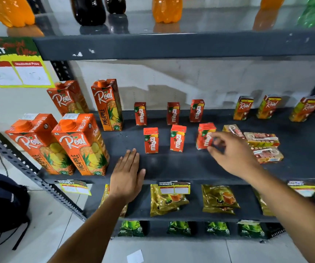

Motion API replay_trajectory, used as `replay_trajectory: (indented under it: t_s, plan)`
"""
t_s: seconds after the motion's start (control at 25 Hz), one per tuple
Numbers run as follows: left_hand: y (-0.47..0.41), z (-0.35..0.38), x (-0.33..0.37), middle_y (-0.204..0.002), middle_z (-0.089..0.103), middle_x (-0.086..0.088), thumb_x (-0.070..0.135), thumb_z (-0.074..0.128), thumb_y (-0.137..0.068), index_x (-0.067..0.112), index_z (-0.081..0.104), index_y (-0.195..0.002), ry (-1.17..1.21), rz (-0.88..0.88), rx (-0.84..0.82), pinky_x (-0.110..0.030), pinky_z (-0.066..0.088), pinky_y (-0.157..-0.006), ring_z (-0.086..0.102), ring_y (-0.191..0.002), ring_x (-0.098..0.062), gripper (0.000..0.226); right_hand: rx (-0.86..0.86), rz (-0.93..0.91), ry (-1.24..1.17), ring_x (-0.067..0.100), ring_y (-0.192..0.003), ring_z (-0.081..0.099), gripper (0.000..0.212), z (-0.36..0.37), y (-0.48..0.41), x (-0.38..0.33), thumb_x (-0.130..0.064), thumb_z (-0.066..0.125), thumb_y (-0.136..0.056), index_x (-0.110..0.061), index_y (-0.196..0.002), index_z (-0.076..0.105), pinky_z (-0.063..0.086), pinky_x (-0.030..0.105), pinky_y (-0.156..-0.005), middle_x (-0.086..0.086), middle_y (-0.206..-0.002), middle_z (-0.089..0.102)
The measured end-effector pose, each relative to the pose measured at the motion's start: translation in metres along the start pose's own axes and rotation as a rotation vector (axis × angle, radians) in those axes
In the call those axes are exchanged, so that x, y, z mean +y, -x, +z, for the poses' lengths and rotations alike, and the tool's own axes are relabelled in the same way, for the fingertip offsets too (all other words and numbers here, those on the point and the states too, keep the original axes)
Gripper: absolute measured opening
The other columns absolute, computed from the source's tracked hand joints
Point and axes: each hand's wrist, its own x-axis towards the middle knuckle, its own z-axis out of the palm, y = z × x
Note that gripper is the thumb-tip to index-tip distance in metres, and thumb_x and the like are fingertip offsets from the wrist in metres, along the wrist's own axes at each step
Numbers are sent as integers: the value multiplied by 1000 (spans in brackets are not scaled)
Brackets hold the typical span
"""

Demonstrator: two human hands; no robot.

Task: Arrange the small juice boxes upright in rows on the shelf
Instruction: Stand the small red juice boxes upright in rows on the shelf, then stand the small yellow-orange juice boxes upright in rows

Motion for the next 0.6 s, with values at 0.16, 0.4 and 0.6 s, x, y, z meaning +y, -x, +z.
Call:
replay_trajectory:
  t_s: [0.16, 0.4, 0.6]
  plan:
    - [-8, 11, 88, -152, 29, -16, 43, 29, -96, 2, 35, -141, 73, 246, 16, -43, 15, -116, 22, -143, -30, 61, 100, 294, 26, 26, -94, 65, 38, -50, 32, 96, -25, 74, -76, -21, -112, 65, 50, 37, -83, 5, -101, 68]
    - [-59, 51, 236, -154, 28, -18, 44, 24, -97, 1, 33, -143, 86, 261, -114, -43, 12, -116, 17, -145, -31, 63, -115, 238, 162, 28, -115, 55, 51, -100, 34, 178, -21, 74, -77, -16, -125, 58, 43, 35, -92, 9, -122, 62]
    - [-84, 65, 277, -159, 10, -15, 49, 10, -94, 2, 16, -148, 21, 84, -210, -36, 2, -119, 0, -147, -25, 72, -249, 155, 196, 26, -123, 51, 50, -121, 1, 213, -20, 68, -84, -17, -131, 52, 39, 34, -101, 7, -135, 53]
